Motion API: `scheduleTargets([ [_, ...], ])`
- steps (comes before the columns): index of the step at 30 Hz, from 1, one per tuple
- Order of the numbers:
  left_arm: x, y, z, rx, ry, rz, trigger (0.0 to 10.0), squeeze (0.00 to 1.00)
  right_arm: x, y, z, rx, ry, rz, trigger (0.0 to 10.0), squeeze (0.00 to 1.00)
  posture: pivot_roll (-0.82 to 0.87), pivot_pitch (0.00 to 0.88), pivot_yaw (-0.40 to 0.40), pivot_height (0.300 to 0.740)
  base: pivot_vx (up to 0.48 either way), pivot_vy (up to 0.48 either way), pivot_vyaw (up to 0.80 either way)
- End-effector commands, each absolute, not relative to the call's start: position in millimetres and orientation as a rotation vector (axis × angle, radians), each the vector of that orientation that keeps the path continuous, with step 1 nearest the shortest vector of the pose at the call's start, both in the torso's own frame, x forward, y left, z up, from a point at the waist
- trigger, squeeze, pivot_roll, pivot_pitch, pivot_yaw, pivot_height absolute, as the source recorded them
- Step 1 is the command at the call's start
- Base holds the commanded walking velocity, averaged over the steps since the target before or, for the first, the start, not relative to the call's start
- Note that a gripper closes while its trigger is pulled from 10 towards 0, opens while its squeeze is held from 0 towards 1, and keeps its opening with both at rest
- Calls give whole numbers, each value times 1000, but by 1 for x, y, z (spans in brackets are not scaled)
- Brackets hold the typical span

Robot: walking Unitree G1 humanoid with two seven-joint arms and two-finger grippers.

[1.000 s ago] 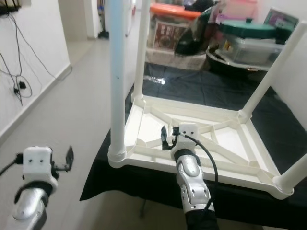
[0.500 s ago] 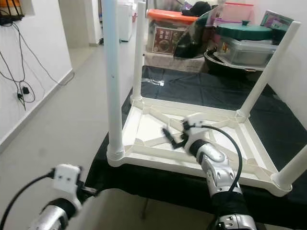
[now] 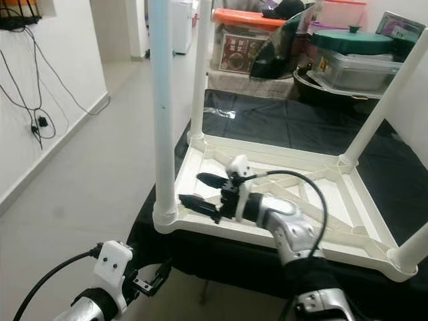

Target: Building children table

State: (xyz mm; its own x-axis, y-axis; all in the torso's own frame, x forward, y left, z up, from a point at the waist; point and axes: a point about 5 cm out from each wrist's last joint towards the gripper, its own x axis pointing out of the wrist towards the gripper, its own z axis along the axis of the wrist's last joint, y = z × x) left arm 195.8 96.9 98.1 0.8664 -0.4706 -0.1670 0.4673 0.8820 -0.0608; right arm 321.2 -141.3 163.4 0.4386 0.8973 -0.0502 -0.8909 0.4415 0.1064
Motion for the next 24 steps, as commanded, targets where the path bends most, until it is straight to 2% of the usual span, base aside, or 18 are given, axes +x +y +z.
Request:
scheduleTargets([
  [1, 193, 95, 100, -2, 169, -512, 10000, 0, 321, -138, 165, 52, 100, 1151, 10000, 0, 163, 0, -88, 740, 0, 0, 0],
  [9, 192, 94, 99, 3, 169, -515, 10000, 0, 323, -125, 163, 37, 98, 1177, 10000, 0, 166, 0, -92, 740, 0, 0, 0],
  [24, 193, 93, 100, 6, 168, -519, 10000, 0, 342, -102, 173, 52, 18, 1116, 10000, 0, 170, 0, -101, 740, 0, 0, 0],
])
